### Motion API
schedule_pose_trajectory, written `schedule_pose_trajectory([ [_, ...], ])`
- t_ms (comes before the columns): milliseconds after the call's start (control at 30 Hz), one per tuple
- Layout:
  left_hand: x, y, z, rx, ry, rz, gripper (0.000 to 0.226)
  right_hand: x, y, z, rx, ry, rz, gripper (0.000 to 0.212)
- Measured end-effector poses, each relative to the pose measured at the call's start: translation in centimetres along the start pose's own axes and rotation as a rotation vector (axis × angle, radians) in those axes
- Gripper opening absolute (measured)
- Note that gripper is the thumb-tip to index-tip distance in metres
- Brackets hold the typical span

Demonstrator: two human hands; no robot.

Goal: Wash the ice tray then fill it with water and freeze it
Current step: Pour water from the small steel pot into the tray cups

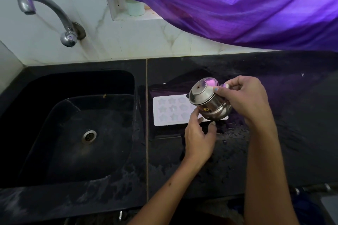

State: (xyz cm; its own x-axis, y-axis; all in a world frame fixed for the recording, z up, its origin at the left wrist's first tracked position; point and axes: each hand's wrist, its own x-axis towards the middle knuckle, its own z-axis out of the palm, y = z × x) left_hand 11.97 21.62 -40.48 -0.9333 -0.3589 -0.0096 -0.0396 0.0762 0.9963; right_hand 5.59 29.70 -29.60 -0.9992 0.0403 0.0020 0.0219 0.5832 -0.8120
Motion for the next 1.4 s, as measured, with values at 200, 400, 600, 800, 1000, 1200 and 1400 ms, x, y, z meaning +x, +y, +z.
schedule_pose_trajectory([
  [200, 0.0, 0.0, -0.3, 0.0, 0.01, -0.032, 0.054, -0.3, -0.8, 0.8, -0.124, 0.001, -0.022, 0.022],
  [400, -0.1, -0.1, -0.5, 0.023, -0.01, -0.064, 0.051, -0.5, -1.1, 1.1, -0.207, -0.012, -0.033, 0.022],
  [600, -0.1, -0.1, -0.6, 0.042, -0.019, -0.08, 0.053, -0.7, -1.3, 1.1, -0.218, -0.011, -0.039, 0.023],
  [800, -0.1, -0.2, -0.6, 0.044, -0.017, -0.088, 0.053, -0.9, -1.5, 1.1, -0.227, -0.015, -0.044, 0.026],
  [1000, -0.4, 0.0, -0.8, 0.029, 0.002, -0.057, 0.05, -1.0, -1.3, 1.1, -0.177, -0.011, -0.019, 0.022],
  [1200, -0.5, 0.2, -1.3, 0.049, 0.005, -0.027, 0.061, -1.1, -1.1, 0.8, -0.047, -0.004, 0.0, 0.021],
  [1400, -0.4, 0.4, -1.9, 0.036, 0.015, -0.023, 0.068, -1.3, -1.5, 1.1, -0.01, 0.014, -0.032, 0.021],
])
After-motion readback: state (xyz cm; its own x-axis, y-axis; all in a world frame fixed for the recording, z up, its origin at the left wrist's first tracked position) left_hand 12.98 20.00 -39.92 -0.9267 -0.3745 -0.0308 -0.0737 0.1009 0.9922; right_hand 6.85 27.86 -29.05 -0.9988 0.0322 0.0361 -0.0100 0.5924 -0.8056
